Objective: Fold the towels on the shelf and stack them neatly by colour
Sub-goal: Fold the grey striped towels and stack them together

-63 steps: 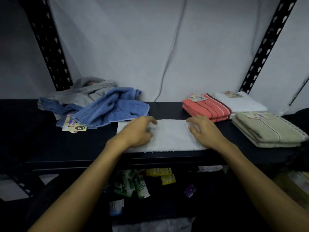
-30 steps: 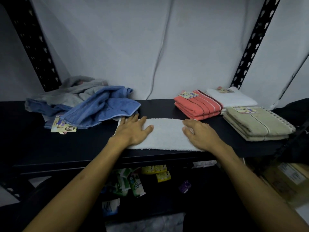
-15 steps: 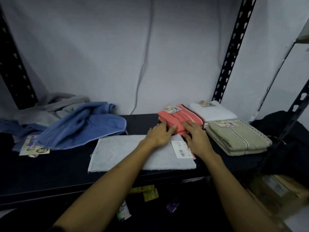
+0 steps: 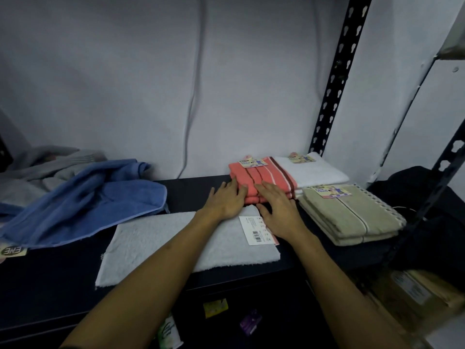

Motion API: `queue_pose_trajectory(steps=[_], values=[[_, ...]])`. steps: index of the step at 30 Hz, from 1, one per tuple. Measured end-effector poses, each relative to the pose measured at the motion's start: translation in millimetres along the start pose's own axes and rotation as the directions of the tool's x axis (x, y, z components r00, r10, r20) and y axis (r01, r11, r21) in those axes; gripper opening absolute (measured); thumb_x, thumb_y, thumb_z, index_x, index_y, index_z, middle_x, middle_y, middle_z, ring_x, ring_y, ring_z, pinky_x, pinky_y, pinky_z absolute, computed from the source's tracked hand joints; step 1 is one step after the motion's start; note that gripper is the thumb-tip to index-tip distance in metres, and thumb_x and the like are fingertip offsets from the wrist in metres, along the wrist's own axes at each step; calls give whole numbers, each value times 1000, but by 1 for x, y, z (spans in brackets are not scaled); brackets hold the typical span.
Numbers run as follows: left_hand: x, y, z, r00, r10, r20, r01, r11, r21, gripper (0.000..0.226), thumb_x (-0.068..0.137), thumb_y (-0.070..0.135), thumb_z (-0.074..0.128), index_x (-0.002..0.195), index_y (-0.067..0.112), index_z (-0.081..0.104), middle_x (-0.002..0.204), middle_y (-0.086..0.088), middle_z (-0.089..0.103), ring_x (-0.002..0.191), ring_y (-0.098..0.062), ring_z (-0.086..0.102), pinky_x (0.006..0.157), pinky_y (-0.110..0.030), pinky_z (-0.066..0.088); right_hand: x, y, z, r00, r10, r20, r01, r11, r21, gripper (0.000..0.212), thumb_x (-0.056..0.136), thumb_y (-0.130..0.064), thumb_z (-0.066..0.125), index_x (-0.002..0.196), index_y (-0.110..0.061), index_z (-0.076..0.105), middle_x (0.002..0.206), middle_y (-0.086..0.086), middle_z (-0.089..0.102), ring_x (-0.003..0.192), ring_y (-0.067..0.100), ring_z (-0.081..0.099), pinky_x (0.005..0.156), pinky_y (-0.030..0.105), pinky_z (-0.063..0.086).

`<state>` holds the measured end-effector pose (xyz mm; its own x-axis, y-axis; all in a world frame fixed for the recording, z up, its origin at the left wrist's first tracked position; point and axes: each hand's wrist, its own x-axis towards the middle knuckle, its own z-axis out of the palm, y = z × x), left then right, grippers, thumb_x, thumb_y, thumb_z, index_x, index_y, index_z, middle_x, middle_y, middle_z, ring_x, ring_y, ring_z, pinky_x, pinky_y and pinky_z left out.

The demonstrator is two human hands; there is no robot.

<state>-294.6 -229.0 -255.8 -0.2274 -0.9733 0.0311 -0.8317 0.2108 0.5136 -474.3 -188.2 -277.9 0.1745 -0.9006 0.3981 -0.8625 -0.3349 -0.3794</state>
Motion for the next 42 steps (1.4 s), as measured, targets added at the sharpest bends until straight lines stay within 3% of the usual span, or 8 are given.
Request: queue_pose_trajectory(steps=[5, 12, 15, 19, 26, 33, 37, 42], values=[[-20, -10, -11, 988, 65, -143, -52, 995, 88, 66, 101, 61, 18, 149, 22, 39, 142, -7, 56, 133, -32, 50, 114, -57, 31, -4, -5, -5, 1000, -9, -3, 9, 996, 86, 54, 101, -30, 54, 153, -28, 38, 161, 0, 33, 150, 15, 23, 115, 55, 33], [-113, -18, -25, 976, 165, -142, -135, 970, 204, 54, 106, 49, 30, 155, 25, 34, 165, -7, 26, 154, -29, 18, 124, -49, 15, -39, -53, -17, 933, 36, -359, 58, 967, 246, 31, 96, -11, 56, 124, -10, 68, 129, 6, 67, 121, 20, 61, 104, 38, 48], [-129, -18, -16, 992, 129, 6, -127, 963, 237, 55, 107, 52, 19, 158, 32, 25, 169, -6, 15, 156, -30, 7, 125, -50, 6, -69, -93, -6, 988, -52, -144, 77, 982, 170, 33, 100, -21, 44, 124, -16, 67, 121, 0, 70, 112, 18, 63, 100, 34, 46], [-136, -32, -18, 997, 38, 64, -55, 954, 296, 54, 108, 48, 13, 161, 39, 8, 171, 1, -2, 156, -22, -8, 125, -49, -7, -68, -89, 6, 977, 35, 210, 4, 983, -182, 57, 106, -41, 15, 158, -22, 27, 165, -5, 22, 153, 11, 14, 124, 37, 10], [-170, -92, -60, 993, -99, 65, 69, 928, 365, 66, 98, 71, 11, 159, 47, 0, 170, 5, -7, 156, -15, -9, 125, -46, -9, -68, -80, 0, 943, 48, 330, 16, 982, -189, 56, 107, -46, 15, 160, -30, 12, 168, -11, 4, 153, 5, -1, 125, 35, 1], [-218, -133, -88, 986, -169, 1, 154, 899, 409, 69, 96, 73, 10, 159, 46, 1, 170, 5, 3, 156, -16, -1, 125, -45, -6, -75, -98, -8, 865, -212, 456, 292, 950, -112, 60, 104, -50, 12, 160, -29, 9, 166, -13, 1, 152, 0, -6, 126, 31, -1], [-230, -135, -87, 972, -225, -59, 231, 898, 375, 70, 97, 71, 10, 160, 41, 4, 170, 3, 4, 156, -18, 0, 125, -46, -7, -38, -108, 3, 828, -251, 501, 349, 931, -110, 58, 107, -48, 20, 160, -26, 14, 167, -7, 5, 154, 9, -1, 126, 35, 3], [-242, -117, -84, 962, -258, -88, 273, 910, 311, 73, 95, 75, 10, 158, 40, 17, 167, 0, 17, 151, -28, 14, 119, -47, 12, 11, -134, 17, 966, -79, 244, 142, 956, -256, 41, 102, -23, 43, 138, -4, 51, 140, 19, 50, 129, 35, 46, 108, 42, 35]])
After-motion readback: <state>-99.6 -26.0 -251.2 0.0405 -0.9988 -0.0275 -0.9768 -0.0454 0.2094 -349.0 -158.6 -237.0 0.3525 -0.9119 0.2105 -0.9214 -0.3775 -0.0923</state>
